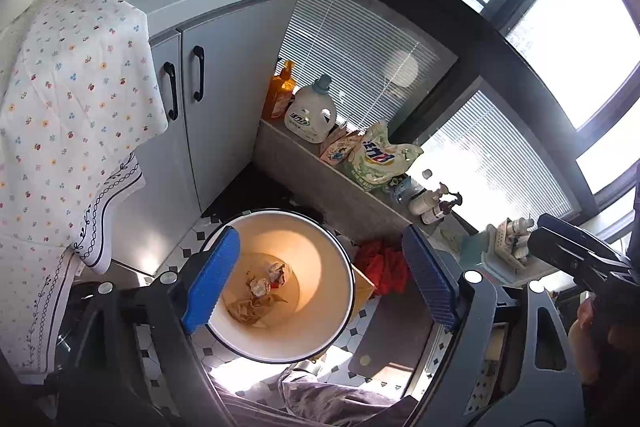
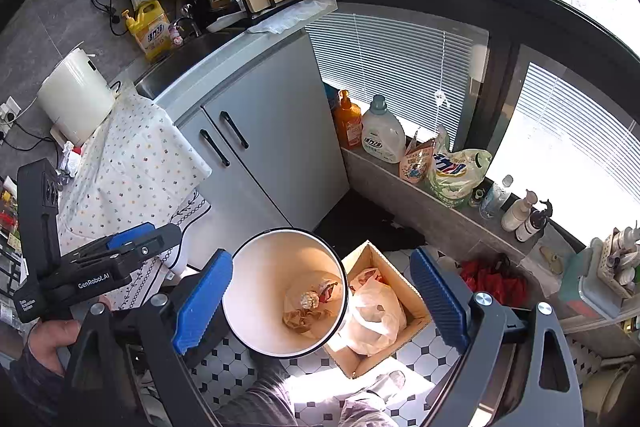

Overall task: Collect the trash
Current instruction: 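Release the foil ball and wrapper into the bucket from both tools, then move both tools back toward the foil and tissue on the counter, then grasp the silver foil packet with the left tool while the right tool grasps tissue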

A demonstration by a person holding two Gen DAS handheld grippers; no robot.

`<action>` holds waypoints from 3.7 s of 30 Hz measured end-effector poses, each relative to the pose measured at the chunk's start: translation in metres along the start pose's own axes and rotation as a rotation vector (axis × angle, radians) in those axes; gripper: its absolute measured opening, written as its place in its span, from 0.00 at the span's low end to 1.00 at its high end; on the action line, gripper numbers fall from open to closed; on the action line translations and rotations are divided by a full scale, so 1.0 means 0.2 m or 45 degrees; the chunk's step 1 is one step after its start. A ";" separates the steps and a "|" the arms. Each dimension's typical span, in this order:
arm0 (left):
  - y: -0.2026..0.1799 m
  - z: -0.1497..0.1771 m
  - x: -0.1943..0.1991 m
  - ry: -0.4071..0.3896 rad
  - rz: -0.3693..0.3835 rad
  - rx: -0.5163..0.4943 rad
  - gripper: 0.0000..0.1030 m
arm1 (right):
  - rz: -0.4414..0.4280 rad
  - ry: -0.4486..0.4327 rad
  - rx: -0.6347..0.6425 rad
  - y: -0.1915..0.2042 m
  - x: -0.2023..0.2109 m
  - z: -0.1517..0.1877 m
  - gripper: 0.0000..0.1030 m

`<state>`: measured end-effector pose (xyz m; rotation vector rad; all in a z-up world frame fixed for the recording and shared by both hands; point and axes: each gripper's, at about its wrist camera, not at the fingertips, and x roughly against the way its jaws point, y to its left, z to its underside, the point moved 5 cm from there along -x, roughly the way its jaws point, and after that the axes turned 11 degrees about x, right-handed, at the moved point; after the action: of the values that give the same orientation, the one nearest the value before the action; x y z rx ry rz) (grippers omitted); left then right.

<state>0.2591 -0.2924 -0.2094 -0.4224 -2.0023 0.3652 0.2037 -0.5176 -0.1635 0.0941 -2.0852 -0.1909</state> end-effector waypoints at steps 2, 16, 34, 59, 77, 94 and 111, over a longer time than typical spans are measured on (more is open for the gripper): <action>0.04 -0.03 0.04 -0.030 -0.026 0.015 0.88 | -0.013 0.001 0.024 0.05 -0.02 -0.03 0.86; 0.50 -0.35 0.44 -0.239 -0.148 0.172 0.94 | -0.144 -0.075 0.180 0.55 -0.09 -0.41 0.86; 1.17 -0.54 0.92 -0.445 -0.237 0.374 0.94 | -0.238 -0.132 0.409 1.30 -0.25 -0.77 0.88; 2.28 -0.69 1.31 -0.561 -0.373 0.620 0.94 | -0.433 -0.072 0.609 2.47 -0.63 -0.95 0.75; 2.81 -0.83 1.30 -0.526 -0.438 0.747 0.90 | -0.527 0.021 0.667 2.93 -0.93 -1.09 0.58; 2.87 -0.82 1.27 -0.503 -0.412 0.757 0.02 | -0.494 0.058 0.713 3.19 -1.22 -1.28 0.41; 2.73 -0.75 1.39 -0.570 -0.438 0.757 0.18 | -0.616 -0.094 0.715 3.04 -0.87 -1.27 0.03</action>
<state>0.3500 0.3301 -0.1594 0.4064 -2.2104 0.8570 0.5178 0.0824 -0.0815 0.9445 -2.1032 0.1102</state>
